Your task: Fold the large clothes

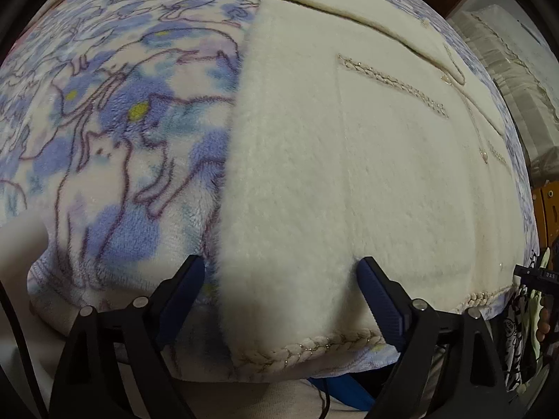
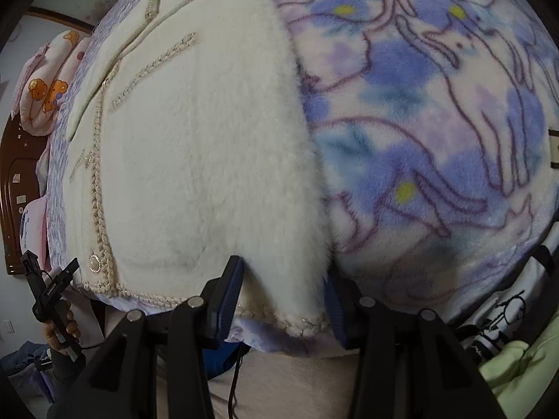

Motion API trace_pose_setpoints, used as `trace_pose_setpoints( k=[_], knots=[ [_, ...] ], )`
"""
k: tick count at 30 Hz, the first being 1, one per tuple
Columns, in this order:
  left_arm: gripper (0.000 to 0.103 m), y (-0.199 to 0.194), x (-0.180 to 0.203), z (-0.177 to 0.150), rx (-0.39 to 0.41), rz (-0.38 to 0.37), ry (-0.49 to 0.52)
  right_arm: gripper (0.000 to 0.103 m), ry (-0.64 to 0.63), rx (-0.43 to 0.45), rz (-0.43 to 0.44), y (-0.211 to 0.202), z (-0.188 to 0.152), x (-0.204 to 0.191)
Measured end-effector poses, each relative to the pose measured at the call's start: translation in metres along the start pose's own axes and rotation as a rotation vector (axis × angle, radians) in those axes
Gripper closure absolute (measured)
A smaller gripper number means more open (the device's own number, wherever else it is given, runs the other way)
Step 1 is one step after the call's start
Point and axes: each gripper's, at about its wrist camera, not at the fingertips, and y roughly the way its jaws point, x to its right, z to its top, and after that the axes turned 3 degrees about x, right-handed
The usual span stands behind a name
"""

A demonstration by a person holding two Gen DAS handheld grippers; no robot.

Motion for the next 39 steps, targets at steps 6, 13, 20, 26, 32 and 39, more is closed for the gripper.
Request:
trace_pose_setpoints(
  k=[6, 13, 20, 26, 32, 39],
  knots=[
    [0.007, 0.01, 0.008, 0.0, 0.015, 0.0, 0.015, 0.056, -0.004, 0.014, -0.01, 0.002, -0.001, -0.001],
    [0.018, 0.006, 0.008, 0.001, 0.007, -0.032, 0.027, 0.083, -0.104, 0.049, -0.075, -0.001, -0.002, -0.022],
    [0.023, -0.004, 0.001, -0.012, 0.006, -0.045, 0.036, 0.079, -0.097, 0.042, -0.085, 0.008, 0.0, -0.026],
    [0.014, 0.003, 0.014, -0.014, -0.015, -0.018, 0.084, 0.077, -0.096, 0.036, -0.101, 0.018, -0.003, -0.031],
    [0.076, 0.0, 0.015, -0.013, -0.035, -0.07, 0.085, 0.088, -0.148, 0.047, -0.136, 0.02, -0.007, -0.046],
    [0.093, -0.022, 0.009, -0.011, 0.009, -0.213, -0.048, 0.093, -0.203, 0.125, -0.148, -0.002, -0.019, -0.069]
  ],
)
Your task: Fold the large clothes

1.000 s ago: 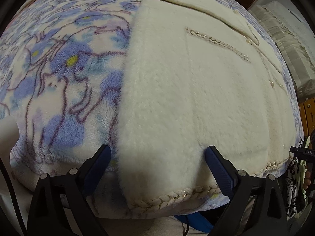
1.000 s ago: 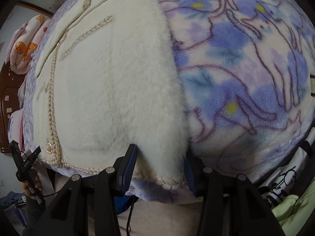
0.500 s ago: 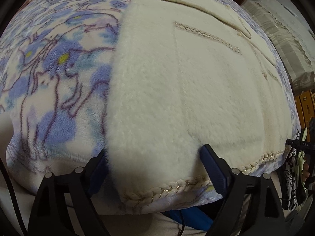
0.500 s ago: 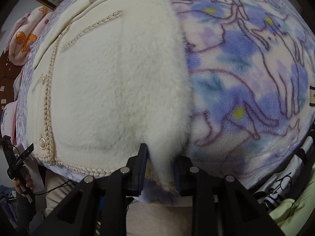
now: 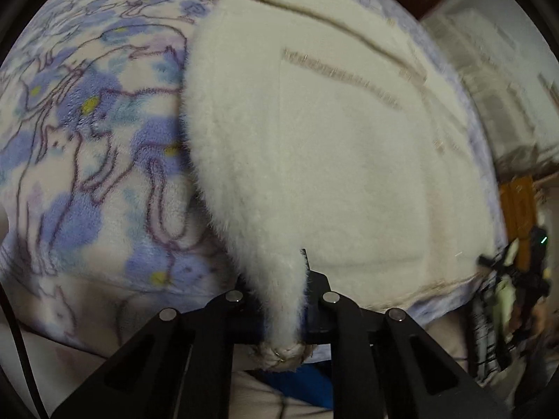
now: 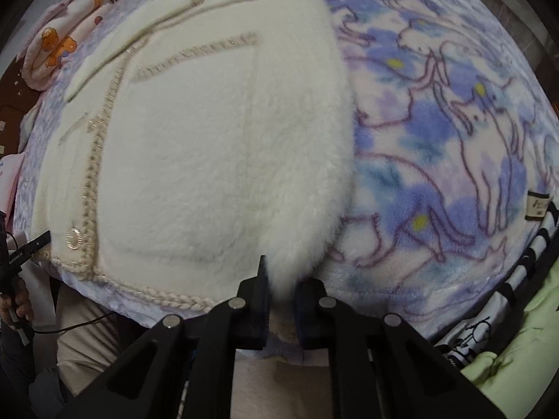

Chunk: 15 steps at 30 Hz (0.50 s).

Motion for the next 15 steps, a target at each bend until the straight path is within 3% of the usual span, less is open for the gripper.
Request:
trace_pose_setpoints(
  k=[6, 15],
  knots=[
    [0.094, -0.054, -0.014, 0.003, 0.144, -0.114, -0.136, 0.093, 0.08, 0.16, 0.123, -0.062, -0.001, 0.006],
    [0.095, -0.124, 0.021, 0.015, 0.27, -0.188, -0.122, 0.094, 0.125, 0.308, 0.246, -0.136, -0.005, 0.014]
  ],
)
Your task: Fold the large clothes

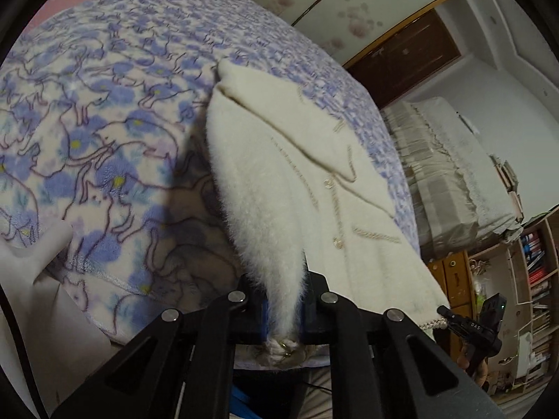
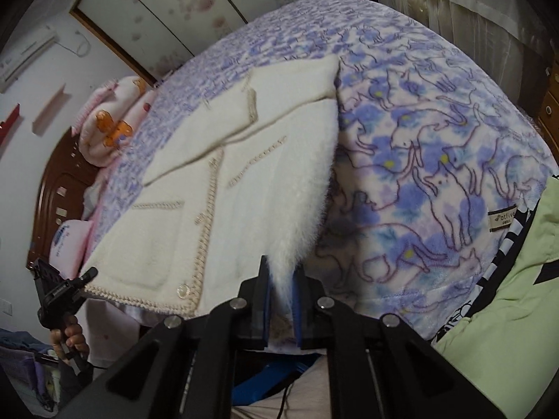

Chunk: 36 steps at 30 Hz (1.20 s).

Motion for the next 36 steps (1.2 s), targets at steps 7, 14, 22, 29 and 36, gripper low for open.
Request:
trace_pose_setpoints(
  k=[7, 14, 22, 29, 36],
  knots=[
    [0.095, -0.031, -0.001, -0.014, -0.007, -0.004, -0.04, 0.094, -0.009, 0.008, 0.034, -0.032, -0.017, -0.01],
    [0.095, -0.037, -0.011, -0.021, -0.035, 0.008, -0.114, 0.094, 0.027, -0.018, 0.061, -0.032, -0.018, -0.007],
    [0.094, -0.003, 0.001, 0.046, -0.014, 0.038, -0.11, 0.094, 0.076, -0.019, 0.089, -0.004, 0.052, -0.008],
    [0.094, 0.052, 0.038, 0.166, 0.065, 0.094, -0.076, 0.095, 0.101, 0.05, 0.077, 0.027, 0.183, -0.018],
    [0.064, 0.144, 0.048, 0.274, 0.088, 0.144, -0.064, 0.086, 0.181, 0.08, 0.048, 0.108, 0.302, -0.002]
  ],
)
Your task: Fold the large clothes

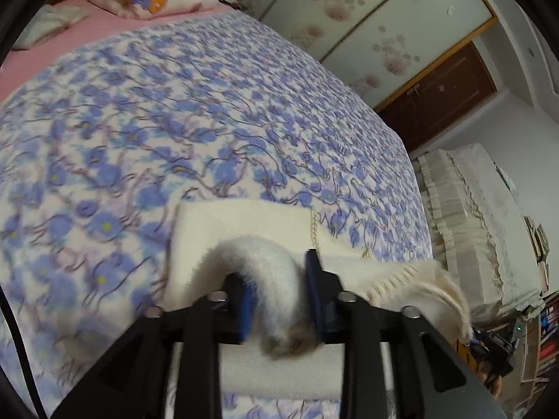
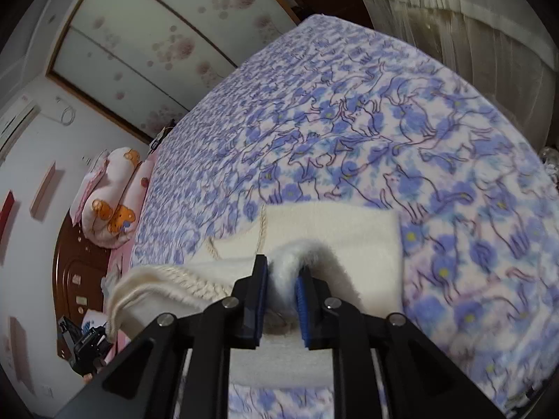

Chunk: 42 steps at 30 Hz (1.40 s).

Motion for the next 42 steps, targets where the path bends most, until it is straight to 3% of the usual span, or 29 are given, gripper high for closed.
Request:
trace_pose_setpoints(
  k=[1, 2, 3, 10, 16, 24, 25, 28, 30, 31, 32, 36, 40, 42],
  knots=[
    [0.036, 0.018, 0.003, 0.007, -0.003, 0.06, 0.015, 0.078, 0.011, -0.012, -0.034, 0.015, 0.005, 0.005],
    [0.011, 0.031, 0.003, 0.011, 0.001, 0.116, 0.033, 0.059, 0.012, -0.007, -0.111, 0.03, 0.009, 0.01],
    [0.008, 0.046, 0.002, 0.014, 0.006, 0.168, 0.051, 0.052, 0.01, -0.005, -0.156, 0.043, 0.011, 0.015],
    [0.009, 0.135, -0.022, 0.008, -0.119, 0.286, 0.139, 0.051, -0.011, -0.107, -0.189, 0.116, 0.002, 0.053],
    [0.01, 0.178, -0.024, 0.003, -0.124, 0.316, 0.283, 0.051, -0.085, -0.116, -0.229, 0.155, 0.007, 0.064],
    [0.01, 0.216, 0.0, 0.003, -0.118, 0.363, 0.534, 0.051, -0.291, -0.078, -0.292, 0.193, 0.023, 0.035],
    [0.013, 0.22, 0.004, 0.002, -0.117, 0.367, 0.56, 0.051, -0.324, -0.082, -0.31, 0.199, 0.023, 0.031],
    [0.039, 0.23, 0.018, -0.005, -0.121, 0.343, 0.654, 0.051, -0.418, -0.087, -0.385, 0.218, 0.019, 0.021],
    [0.063, 0.233, 0.029, -0.01, -0.103, 0.345, 0.717, 0.056, -0.484, -0.063, -0.418, 0.225, 0.013, 0.016],
    [0.092, 0.234, 0.033, -0.014, -0.086, 0.376, 0.76, 0.072, -0.521, -0.043, -0.448, 0.226, 0.009, 0.013],
    [0.099, 0.234, 0.037, -0.017, -0.064, 0.423, 0.799, 0.094, -0.552, -0.04, -0.471, 0.227, 0.005, 0.012],
    [0.1, 0.217, 0.041, -0.011, 0.016, 0.472, 0.79, 0.097, -0.549, 0.049, -0.456, 0.201, 0.005, 0.008],
    [0.1, 0.172, 0.042, 0.02, 0.119, 0.404, 0.641, 0.098, -0.476, 0.16, -0.381, 0.158, 0.018, -0.002],
    [0.101, 0.161, 0.047, 0.023, 0.146, 0.404, 0.656, 0.099, -0.468, 0.206, -0.368, 0.142, 0.023, -0.009]
  ],
)
